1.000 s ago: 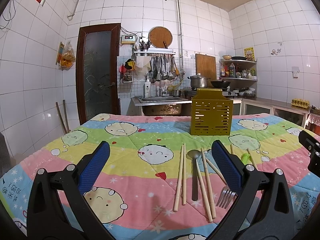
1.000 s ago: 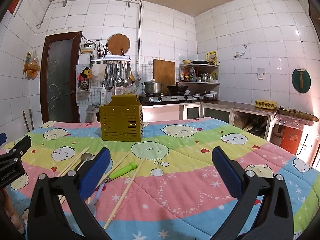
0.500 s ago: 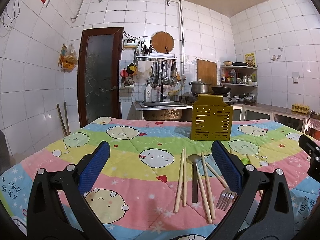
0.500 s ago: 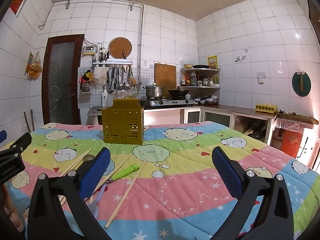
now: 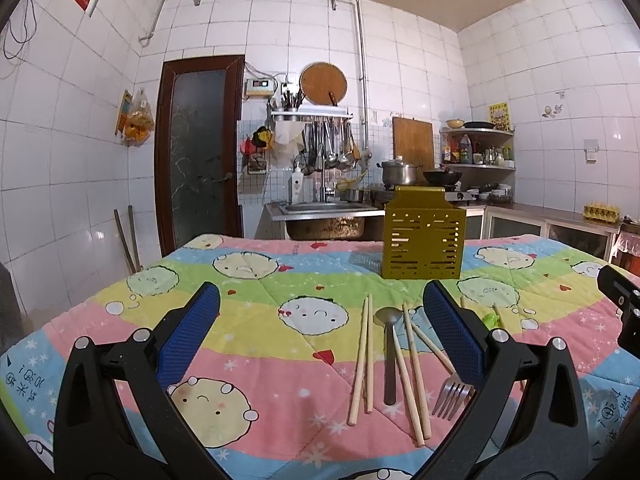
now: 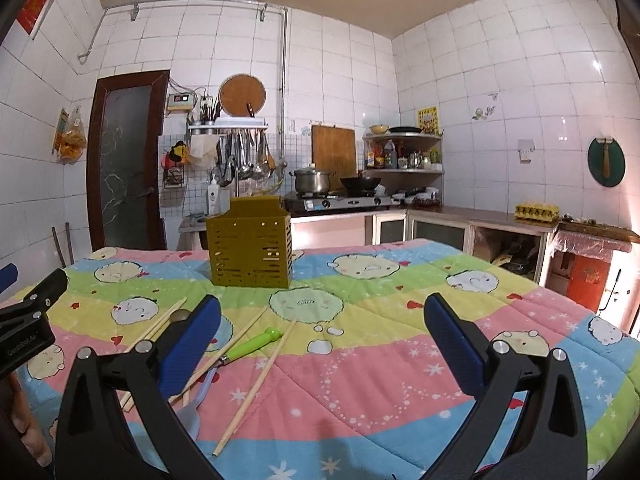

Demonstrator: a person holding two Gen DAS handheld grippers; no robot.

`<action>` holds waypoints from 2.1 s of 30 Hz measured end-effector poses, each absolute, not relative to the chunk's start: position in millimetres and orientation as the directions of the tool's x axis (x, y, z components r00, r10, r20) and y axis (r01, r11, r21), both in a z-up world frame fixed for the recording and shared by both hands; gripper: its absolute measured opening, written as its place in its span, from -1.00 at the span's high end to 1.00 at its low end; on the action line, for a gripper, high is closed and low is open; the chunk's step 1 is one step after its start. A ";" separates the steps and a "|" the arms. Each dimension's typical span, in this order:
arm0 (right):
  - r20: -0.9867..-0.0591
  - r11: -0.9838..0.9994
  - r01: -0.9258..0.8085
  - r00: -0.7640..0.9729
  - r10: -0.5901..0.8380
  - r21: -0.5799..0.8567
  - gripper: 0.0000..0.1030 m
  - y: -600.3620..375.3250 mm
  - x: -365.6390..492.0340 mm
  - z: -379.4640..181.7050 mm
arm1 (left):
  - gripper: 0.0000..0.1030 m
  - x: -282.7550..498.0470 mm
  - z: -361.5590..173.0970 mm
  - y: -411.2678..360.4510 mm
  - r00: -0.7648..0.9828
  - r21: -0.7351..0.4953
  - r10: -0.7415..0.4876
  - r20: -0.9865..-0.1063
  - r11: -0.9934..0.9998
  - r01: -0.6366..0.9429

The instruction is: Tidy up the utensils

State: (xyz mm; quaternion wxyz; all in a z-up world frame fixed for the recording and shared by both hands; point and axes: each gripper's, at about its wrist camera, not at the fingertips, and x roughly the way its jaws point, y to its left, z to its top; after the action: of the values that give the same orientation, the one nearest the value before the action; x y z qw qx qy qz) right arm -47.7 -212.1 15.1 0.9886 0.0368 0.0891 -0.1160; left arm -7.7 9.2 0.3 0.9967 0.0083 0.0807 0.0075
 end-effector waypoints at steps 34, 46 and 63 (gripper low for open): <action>-0.705 0.944 0.330 0.663 -0.253 -0.028 -0.93 -214.0 106.6 -30.6 | -0.90 183.1 -37.9 14.2 0.626 -0.052 -0.129 -0.769 0.989 0.139; -0.729 0.933 0.356 0.626 -0.276 -0.047 -0.93 -216.9 114.3 -41.9 | -0.88 205.6 -55.8 21.5 0.568 -0.004 -0.085 -0.818 0.990 0.142; -0.758 0.938 0.346 0.607 -0.241 -0.022 -0.62 -214.9 117.8 -46.2 | -0.17 207.0 -57.6 -6.9 0.535 0.000 -0.124 -0.835 0.974 0.225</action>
State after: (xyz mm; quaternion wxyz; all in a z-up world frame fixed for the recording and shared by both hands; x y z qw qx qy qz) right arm 117.8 -214.9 -46.2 0.8940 0.0636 0.4120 -0.1642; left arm 207.0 -6.9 -57.6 0.8746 0.0535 0.4715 -0.0998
